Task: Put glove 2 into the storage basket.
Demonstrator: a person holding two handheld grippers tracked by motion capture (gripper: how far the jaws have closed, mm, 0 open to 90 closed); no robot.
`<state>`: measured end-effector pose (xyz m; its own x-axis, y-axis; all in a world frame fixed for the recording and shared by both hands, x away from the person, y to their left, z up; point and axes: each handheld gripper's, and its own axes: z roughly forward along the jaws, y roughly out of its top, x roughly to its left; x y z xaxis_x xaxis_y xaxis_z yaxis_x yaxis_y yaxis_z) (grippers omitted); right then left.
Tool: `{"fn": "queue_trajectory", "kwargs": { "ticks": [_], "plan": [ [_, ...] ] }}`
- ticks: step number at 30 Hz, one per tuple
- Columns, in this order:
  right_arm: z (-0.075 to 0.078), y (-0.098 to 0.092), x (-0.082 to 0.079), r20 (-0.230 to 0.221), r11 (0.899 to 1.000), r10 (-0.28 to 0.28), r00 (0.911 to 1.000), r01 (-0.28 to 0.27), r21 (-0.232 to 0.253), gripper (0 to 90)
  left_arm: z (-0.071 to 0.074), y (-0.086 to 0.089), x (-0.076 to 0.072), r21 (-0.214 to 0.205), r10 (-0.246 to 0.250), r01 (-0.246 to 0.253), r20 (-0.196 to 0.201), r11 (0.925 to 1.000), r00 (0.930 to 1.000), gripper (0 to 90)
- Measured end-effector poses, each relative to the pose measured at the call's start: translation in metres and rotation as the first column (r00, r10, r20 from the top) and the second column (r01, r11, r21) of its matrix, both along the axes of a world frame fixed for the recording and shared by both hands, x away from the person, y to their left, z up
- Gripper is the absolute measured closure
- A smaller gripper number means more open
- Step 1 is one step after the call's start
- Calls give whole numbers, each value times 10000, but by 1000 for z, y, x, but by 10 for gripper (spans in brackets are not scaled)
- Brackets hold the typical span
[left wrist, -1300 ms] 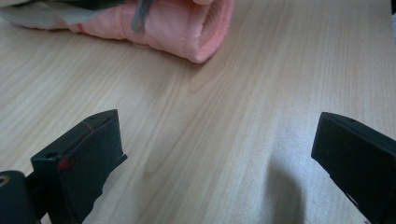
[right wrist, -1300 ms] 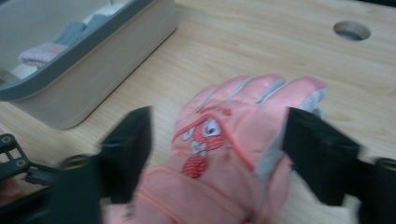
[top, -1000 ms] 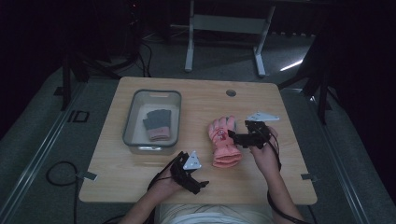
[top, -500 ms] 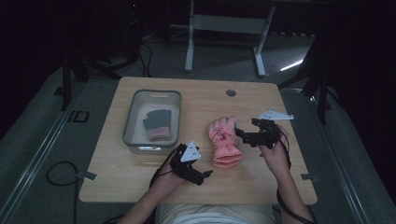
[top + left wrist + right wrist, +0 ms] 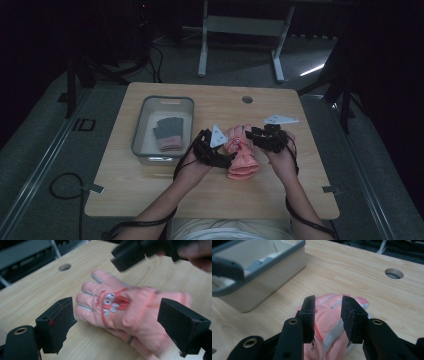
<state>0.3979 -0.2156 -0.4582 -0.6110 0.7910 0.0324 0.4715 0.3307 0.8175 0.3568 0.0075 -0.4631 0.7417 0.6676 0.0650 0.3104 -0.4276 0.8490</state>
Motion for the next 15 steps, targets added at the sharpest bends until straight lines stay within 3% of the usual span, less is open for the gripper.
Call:
{"fn": "queue_trajectory", "kwargs": {
  "ticks": [2,4,8,11,14,15],
  "plan": [
    [-3,4,3,-55,9999,-44,10000,44,-104,597,-1,-3,11,-129,160,-167,-487,9998,9987,136],
    [-9,5,6,-149,9993,-161,9998,156,-352,565,-2,-7,18,-63,289,-294,-687,9995,9972,136],
    [-28,-5,9,-1086,9983,-340,9935,285,-513,485,-10,-16,30,87,489,-482,-1146,9988,9922,136],
    [-41,-15,9,-1220,9975,-418,9917,345,-614,438,-17,-20,34,197,561,-538,-1409,9984,9884,135],
    [-48,-28,13,-1616,9982,-558,9853,515,-312,405,-26,-21,41,158,509,-487,-2093,9987,9765,136],
    [-49,-30,13,-1687,9986,-521,9843,490,-221,403,-30,-20,44,38,431,-435,-2482,9990,9678,136]
  ]
}}
